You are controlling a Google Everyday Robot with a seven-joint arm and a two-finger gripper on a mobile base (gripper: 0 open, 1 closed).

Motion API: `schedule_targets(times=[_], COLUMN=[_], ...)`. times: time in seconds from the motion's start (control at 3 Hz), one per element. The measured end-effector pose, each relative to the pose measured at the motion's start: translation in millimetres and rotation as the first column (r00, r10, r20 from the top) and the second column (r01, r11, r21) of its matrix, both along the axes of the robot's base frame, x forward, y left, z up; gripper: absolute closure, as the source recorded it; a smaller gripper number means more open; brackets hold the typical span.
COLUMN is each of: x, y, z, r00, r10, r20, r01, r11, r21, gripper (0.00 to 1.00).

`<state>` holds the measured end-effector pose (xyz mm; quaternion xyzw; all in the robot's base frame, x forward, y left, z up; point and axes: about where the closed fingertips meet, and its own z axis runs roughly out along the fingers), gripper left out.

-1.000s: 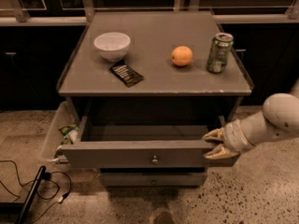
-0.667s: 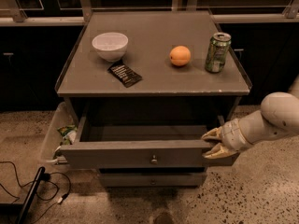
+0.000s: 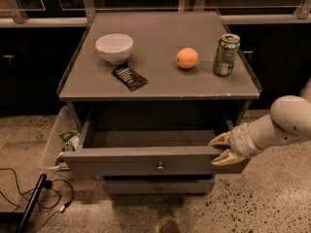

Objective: Open top drawer

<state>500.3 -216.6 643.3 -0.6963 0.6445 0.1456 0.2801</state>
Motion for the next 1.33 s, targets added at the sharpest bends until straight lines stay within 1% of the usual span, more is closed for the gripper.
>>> schedule_targets(times=[0.33, 0.67, 1.0, 1.33], x=[-15, -17, -29, -34], y=[-7, -8, -13, -15], z=[-14, -14, -15, -13], r00=[0.9984, 0.9982, 0.9975, 0.9971], r10=[-0.001, -0.002, -0.010, -0.014], r20=[-0.056, -0.060, -0.070, -0.075], r01=[0.002, 0.004, 0.012, 0.014], r11=[1.000, 1.000, 1.000, 1.000], r21=[0.030, 0.031, 0.016, 0.005], gripper=[0.12, 0.14, 0.38, 0.61])
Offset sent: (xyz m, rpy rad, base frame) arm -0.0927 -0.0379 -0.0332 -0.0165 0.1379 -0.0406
